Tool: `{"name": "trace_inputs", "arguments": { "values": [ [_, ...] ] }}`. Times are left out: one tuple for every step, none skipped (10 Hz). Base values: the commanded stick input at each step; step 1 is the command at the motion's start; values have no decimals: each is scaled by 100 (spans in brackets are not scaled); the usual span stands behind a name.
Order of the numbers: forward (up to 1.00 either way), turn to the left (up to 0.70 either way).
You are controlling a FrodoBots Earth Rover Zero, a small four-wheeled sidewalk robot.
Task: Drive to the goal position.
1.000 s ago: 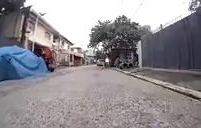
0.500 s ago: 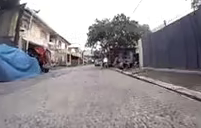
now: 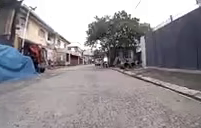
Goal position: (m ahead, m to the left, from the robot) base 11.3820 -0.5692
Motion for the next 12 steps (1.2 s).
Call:
{"name": "trace_inputs", "arguments": {
  "values": [
    [100,0],
    [100,0],
    [100,0],
    [100,0],
    [100,0],
    [100,0],
    [100,0],
    [100,6],
    [100,27],
    [100,27],
    [100,27],
    [100,27]
  ]
}}
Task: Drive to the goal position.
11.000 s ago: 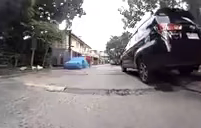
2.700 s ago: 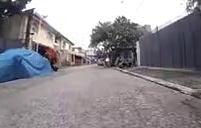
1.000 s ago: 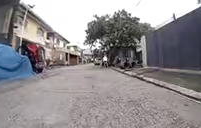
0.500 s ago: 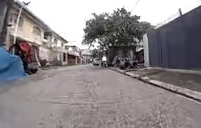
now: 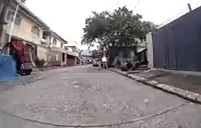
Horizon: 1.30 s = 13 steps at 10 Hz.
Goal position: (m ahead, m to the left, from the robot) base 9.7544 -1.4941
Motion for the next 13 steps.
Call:
{"name": "trace_inputs", "arguments": {
  "values": [
    [100,27],
    [100,27],
    [100,27],
    [100,1],
    [100,0],
    [100,0],
    [100,0],
    [100,0],
    [100,0],
    [100,0],
    [100,0],
    [100,0],
    [100,0]
  ]
}}
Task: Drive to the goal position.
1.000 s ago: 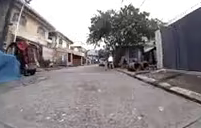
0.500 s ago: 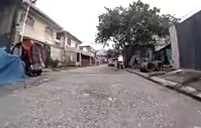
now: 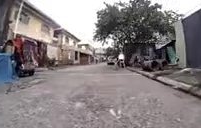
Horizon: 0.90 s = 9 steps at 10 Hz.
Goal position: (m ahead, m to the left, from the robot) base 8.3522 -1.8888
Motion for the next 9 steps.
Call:
{"name": "trace_inputs", "arguments": {
  "values": [
    [100,0],
    [100,0],
    [100,0],
    [100,0],
    [100,0],
    [100,0],
    [100,0],
    [100,0],
    [100,0]
  ]
}}
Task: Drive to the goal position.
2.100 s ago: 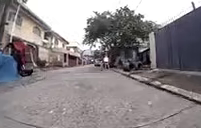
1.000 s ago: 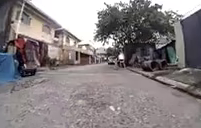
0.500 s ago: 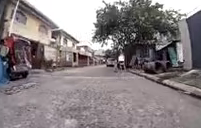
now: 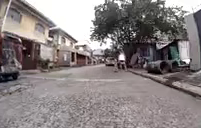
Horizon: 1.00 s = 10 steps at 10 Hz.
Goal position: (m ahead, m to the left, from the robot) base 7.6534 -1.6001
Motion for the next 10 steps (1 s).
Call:
{"name": "trace_inputs", "arguments": {
  "values": [
    [100,0],
    [100,0],
    [100,0],
    [100,0],
    [100,0],
    [100,0],
    [100,0],
    [100,0],
    [100,0],
    [100,0]
  ]
}}
